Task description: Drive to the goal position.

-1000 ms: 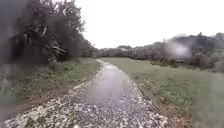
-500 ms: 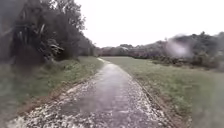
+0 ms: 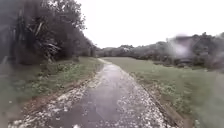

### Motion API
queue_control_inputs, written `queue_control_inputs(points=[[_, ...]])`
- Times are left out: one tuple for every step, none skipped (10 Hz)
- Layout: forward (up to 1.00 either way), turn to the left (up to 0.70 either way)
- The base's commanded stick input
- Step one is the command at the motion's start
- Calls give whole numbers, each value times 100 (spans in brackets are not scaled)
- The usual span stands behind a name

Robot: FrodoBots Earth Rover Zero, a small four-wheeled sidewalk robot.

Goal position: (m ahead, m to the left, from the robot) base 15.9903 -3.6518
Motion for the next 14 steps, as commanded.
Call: queue_control_inputs(points=[[70, 0], [70, 0], [70, 0], [70, 0], [70, 0], [70, 0], [70, 0], [70, 0], [70, 0], [70, 0], [70, 0], [70, 0], [70, 0], [70, 0]])
